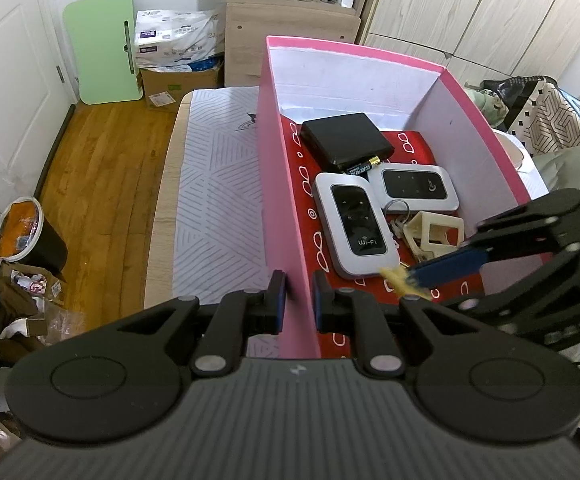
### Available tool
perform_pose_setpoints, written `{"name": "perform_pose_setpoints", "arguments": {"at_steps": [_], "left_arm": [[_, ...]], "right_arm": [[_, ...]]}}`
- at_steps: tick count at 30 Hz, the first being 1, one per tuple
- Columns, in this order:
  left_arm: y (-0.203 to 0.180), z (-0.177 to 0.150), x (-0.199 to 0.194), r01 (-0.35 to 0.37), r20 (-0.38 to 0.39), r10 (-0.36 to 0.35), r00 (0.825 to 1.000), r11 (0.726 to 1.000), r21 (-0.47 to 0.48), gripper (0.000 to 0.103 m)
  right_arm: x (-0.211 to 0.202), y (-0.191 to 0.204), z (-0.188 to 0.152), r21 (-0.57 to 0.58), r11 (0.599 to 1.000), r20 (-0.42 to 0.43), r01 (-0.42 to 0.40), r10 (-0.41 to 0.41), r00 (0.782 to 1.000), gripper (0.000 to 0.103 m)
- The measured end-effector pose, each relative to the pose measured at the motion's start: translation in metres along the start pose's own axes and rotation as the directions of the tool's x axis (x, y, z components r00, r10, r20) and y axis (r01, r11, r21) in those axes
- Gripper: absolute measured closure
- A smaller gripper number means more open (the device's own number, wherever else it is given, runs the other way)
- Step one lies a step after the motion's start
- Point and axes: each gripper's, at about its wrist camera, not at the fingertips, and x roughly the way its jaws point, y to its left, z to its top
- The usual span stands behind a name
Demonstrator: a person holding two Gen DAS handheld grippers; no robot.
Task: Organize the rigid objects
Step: 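Lower the yellow star keychain into the pink box and open the right gripper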
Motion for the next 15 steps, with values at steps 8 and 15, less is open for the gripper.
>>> {"name": "perform_pose_setpoints", "arguments": {"at_steps": [8,15], "left_arm": [[0.000,0.000,-0.001,0.002,0.002,-0.002,1.000,1.000,0.001,0.090],[0.001,0.001,-0.001,0.006,0.001,-0.006,1.000,1.000,-0.005,0.090]], "right_arm": [[0.013,0.003,0.001,-0.067,0.993,-0.035,0.102,-0.104,0.994,0.043],[-0.054,-0.003,-0.015,-0.039,0.993,0.187,0.110,-0.101,0.977,0.042]]}}
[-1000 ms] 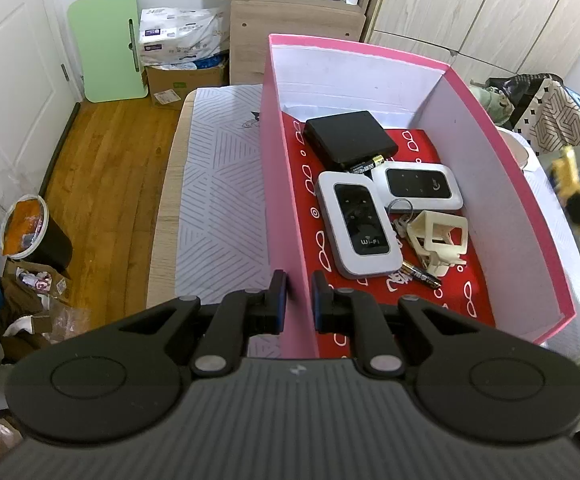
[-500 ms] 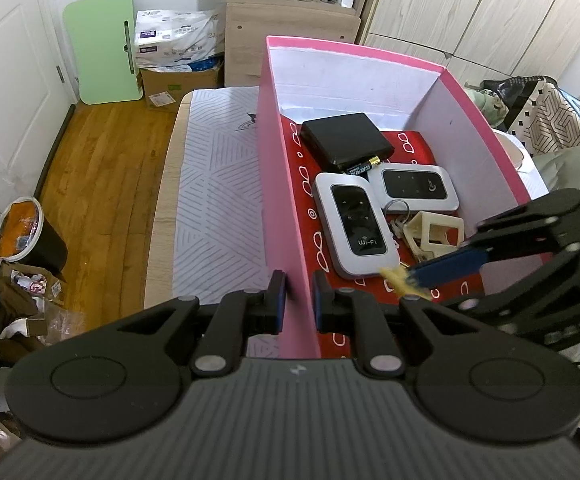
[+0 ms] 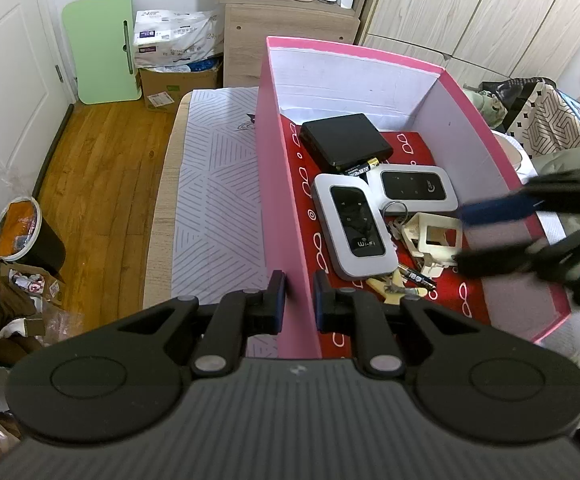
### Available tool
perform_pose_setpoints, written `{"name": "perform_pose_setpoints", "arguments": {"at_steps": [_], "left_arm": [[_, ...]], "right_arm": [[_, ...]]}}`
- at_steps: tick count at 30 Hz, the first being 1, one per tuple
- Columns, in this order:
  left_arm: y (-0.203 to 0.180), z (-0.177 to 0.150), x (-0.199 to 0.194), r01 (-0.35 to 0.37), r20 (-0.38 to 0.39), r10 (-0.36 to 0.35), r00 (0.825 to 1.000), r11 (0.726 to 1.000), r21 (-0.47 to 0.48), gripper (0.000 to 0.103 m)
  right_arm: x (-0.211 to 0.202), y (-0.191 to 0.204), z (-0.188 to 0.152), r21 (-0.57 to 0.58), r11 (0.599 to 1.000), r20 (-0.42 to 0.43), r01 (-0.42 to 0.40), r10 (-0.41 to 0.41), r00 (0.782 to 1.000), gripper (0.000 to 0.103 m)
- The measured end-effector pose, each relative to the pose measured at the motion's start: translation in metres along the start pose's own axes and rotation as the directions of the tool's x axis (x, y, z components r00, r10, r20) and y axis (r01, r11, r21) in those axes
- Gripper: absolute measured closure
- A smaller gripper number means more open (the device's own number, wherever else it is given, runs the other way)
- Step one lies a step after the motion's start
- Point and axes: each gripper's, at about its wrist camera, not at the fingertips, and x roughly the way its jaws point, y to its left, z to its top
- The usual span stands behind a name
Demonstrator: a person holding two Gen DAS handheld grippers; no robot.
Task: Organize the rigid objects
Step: 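Lower the yellow star keychain into the pink box and open the right gripper, then grasp the silver keys on the bed with the right gripper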
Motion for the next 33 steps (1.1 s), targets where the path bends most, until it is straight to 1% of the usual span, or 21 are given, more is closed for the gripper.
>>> {"name": "perform_pose_setpoints", "arguments": {"at_steps": [2,4,6,8,11,14,15,16,18,20,21,23,25,27,29,33], "left_arm": [[0.000,0.000,0.000,-0.002,0.000,0.002,1.000,1.000,0.001,0.090],[0.000,0.000,0.000,-0.001,0.000,0.001,1.000,1.000,0.001,0.090],[0.000,0.000,0.000,0.000,0.000,0.000,1.000,1.000,-0.001,0.090],[0.000,0.001,0.001,-0.002,0.000,0.002,1.000,1.000,-0.002,0.089],[-0.001,0.001,0.001,-0.005,-0.001,0.005,1.000,1.000,-0.006,0.090],[-0.001,0.000,0.001,-0.008,-0.002,0.008,1.000,1.000,-0.008,0.090],[-0.001,0.001,0.002,-0.009,-0.003,0.009,1.000,1.000,-0.008,0.090],[-0.001,0.001,0.002,-0.011,-0.003,0.011,1.000,1.000,-0.008,0.090],[-0.001,0.001,0.002,-0.013,-0.004,0.013,1.000,1.000,-0.009,0.090],[-0.002,0.002,0.002,-0.015,-0.007,0.014,1.000,1.000,-0.010,0.090],[-0.001,0.002,0.002,-0.015,-0.007,0.015,1.000,1.000,-0.010,0.090],[-0.001,0.002,0.002,-0.016,-0.009,0.016,1.000,1.000,-0.010,0.090],[-0.001,0.002,0.002,-0.017,-0.009,0.017,1.000,1.000,-0.010,0.090],[-0.001,0.002,0.002,-0.017,-0.009,0.017,1.000,1.000,-0.010,0.090],[-0.001,0.002,0.003,-0.018,-0.010,0.018,1.000,1.000,-0.009,0.090],[-0.001,0.002,0.003,-0.019,-0.011,0.019,1.000,1.000,-0.009,0.090]], "right_arm": [[-0.025,-0.007,-0.007,0.007,1.000,0.084,0.030,-0.031,0.996,0.040],[-0.051,-0.017,-0.016,0.021,0.997,0.164,0.078,-0.080,0.983,0.040],[-0.069,-0.032,-0.022,0.058,0.990,0.220,0.129,-0.139,0.966,0.040],[-0.084,-0.047,-0.031,0.112,0.980,0.251,0.167,-0.190,0.949,0.040],[-0.096,-0.072,-0.046,0.202,0.954,0.270,0.220,-0.270,0.924,0.040],[-0.097,-0.091,-0.063,0.253,0.927,0.259,0.278,-0.342,0.903,0.041],[-0.093,-0.096,-0.068,0.257,0.916,0.242,0.308,-0.369,0.897,0.048],[-0.088,-0.100,-0.072,0.256,0.908,0.228,0.332,-0.391,0.892,0.050],[-0.078,-0.107,-0.080,0.253,0.895,0.208,0.368,-0.422,0.882,0.060],[-0.070,-0.113,-0.084,0.241,0.893,0.191,0.380,-0.428,0.883,0.067],[-0.065,-0.115,-0.086,0.234,0.894,0.187,0.383,-0.428,0.884,0.068],[-0.057,-0.117,-0.086,0.218,0.897,0.187,0.384,-0.425,0.886,0.068],[-0.050,-0.120,-0.086,0.206,0.907,0.195,0.368,-0.407,0.893,0.068],[-0.043,-0.125,-0.085,0.217,0.912,0.197,0.349,-0.391,0.899,0.068],[-0.036,-0.130,-0.081,0.231,0.910,0.193,0.343,-0.389,0.901,0.067],[-0.020,-0.142,-0.074,0.284,0.897,0.188,0.339,-0.399,0.898,0.067]]}}
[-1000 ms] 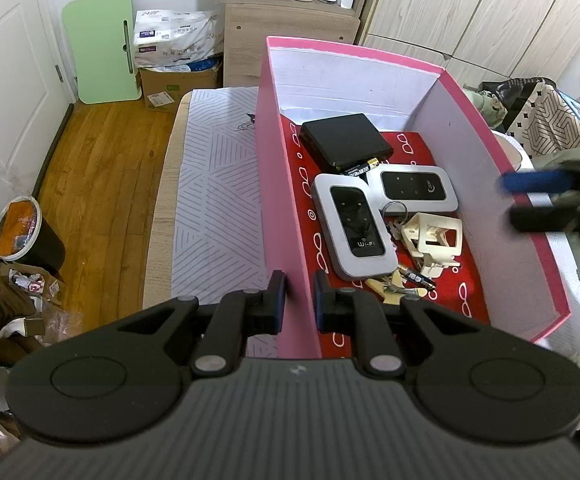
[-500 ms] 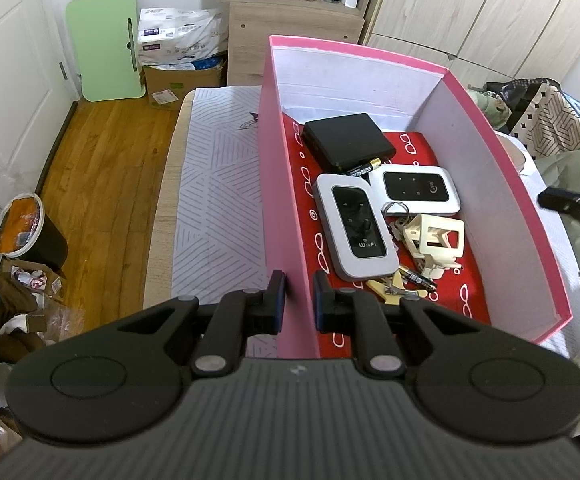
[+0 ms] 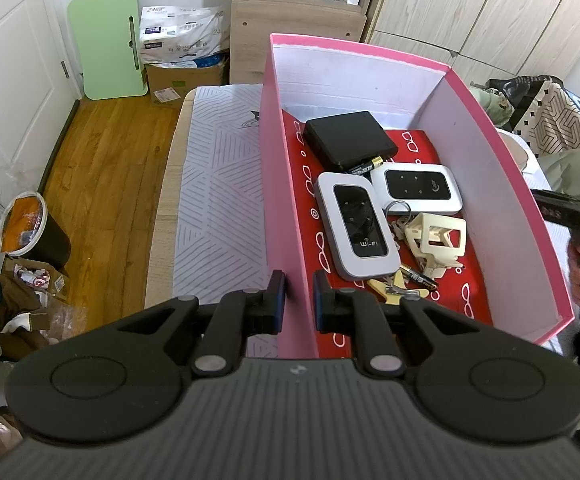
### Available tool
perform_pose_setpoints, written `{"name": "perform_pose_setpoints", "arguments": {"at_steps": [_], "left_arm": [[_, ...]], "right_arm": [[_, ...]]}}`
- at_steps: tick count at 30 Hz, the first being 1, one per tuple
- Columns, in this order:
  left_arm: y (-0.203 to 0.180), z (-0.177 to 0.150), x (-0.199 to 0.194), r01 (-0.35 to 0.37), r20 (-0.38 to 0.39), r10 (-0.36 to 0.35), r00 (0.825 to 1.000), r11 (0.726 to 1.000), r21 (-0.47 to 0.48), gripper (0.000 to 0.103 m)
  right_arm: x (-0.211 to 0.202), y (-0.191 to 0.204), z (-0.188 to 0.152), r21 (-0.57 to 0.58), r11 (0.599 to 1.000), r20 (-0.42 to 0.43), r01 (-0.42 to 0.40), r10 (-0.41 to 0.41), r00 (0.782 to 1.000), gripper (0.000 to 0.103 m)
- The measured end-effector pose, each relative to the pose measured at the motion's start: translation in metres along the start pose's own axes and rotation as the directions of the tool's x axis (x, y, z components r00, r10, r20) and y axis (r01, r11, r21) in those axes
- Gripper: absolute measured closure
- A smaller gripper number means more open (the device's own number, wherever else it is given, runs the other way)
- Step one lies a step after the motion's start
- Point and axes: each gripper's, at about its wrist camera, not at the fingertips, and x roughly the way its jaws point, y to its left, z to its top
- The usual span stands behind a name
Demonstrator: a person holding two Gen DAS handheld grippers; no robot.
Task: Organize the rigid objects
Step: 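Grasp the silver keys on the bed with the right gripper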
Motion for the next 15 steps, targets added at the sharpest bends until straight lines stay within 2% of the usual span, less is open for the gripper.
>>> {"name": "perform_pose_setpoints", "arguments": {"at_steps": [3,7,8,9,13,14,15], "left_arm": [[0.000,0.000,0.000,0.000,0.000,0.000,1.000,1.000,0.000,0.090],[0.000,0.000,0.000,0.000,0.000,0.000,1.000,1.000,0.001,0.090],[0.000,0.000,0.000,0.001,-0.001,-0.001,1.000,1.000,0.000,0.090],[0.000,0.000,0.000,0.002,-0.001,-0.002,1.000,1.000,-0.001,0.090],[0.001,-0.001,0.000,0.002,-0.001,-0.002,1.000,1.000,-0.001,0.090],[0.001,-0.001,0.000,0.001,-0.001,-0.001,1.000,1.000,0.000,0.090],[0.001,-0.001,0.000,0.001,-0.001,-0.001,1.000,1.000,-0.001,0.090]], "right_arm": [[0.013,-0.002,0.003,0.038,0.999,0.004,0.025,-0.025,1.000,0.067],[0.020,0.003,0.005,0.020,0.997,0.021,0.080,-0.080,0.997,0.067],[0.022,0.003,0.004,0.019,0.996,0.018,0.085,-0.085,0.996,0.070],[0.023,0.004,0.004,0.014,0.995,0.021,0.094,-0.094,0.995,0.078],[0.020,-0.003,0.002,0.045,0.995,0.048,0.084,-0.086,0.995,0.081],[0.017,-0.004,0.001,0.056,0.996,0.064,0.071,-0.075,0.995,0.092],[0.014,-0.004,0.001,0.060,0.996,0.087,0.062,-0.067,0.994,0.093]]}}
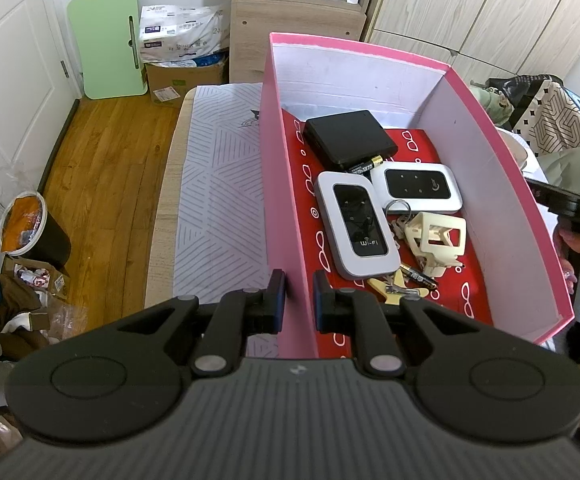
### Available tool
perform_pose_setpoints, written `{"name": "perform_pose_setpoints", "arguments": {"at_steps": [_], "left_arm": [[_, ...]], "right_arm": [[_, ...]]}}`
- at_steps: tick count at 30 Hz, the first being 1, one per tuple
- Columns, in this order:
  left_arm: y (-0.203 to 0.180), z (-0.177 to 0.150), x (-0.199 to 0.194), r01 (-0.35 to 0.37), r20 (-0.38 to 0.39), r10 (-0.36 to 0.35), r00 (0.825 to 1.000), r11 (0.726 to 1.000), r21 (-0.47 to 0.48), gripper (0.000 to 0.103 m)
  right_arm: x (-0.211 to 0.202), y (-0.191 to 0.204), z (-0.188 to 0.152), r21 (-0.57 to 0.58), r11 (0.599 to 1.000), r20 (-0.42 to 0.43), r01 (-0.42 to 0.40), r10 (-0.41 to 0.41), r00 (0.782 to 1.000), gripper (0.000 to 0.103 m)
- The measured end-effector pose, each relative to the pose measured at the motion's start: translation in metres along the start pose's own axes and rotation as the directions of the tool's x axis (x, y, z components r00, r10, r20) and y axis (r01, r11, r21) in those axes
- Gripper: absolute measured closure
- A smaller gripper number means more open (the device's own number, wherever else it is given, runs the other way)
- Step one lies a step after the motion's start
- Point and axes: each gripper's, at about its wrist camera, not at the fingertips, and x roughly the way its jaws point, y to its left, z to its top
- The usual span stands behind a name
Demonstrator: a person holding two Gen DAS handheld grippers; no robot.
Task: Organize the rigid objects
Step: 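Grasp the silver keys on the bed with the right gripper, then carry the keys into the pink box and open the right gripper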
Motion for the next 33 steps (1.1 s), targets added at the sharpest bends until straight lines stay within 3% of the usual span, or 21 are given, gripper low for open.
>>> {"name": "perform_pose_setpoints", "arguments": {"at_steps": [9,17,26,33], "left_arm": [[0.000,0.000,0.000,0.001,0.000,-0.001,1.000,1.000,-0.001,0.090],[0.002,-0.001,-0.001,0.005,0.004,-0.005,1.000,1.000,-0.010,0.090],[0.002,0.000,-0.002,0.011,0.006,-0.010,1.000,1.000,-0.015,0.090],[0.003,0.000,-0.002,0.011,0.007,-0.011,1.000,1.000,-0.015,0.090]], "right_arm": [[-0.032,0.000,0.004,0.044,0.990,0.104,-0.134,0.129,0.986,0.094],[-0.066,0.023,0.017,-0.008,0.984,0.176,-0.180,0.179,0.968,0.094],[-0.109,0.065,0.039,-0.129,0.948,0.255,-0.291,0.315,0.914,0.094],[-0.115,0.094,0.048,-0.187,0.893,0.209,-0.409,0.443,0.872,0.094]]}}
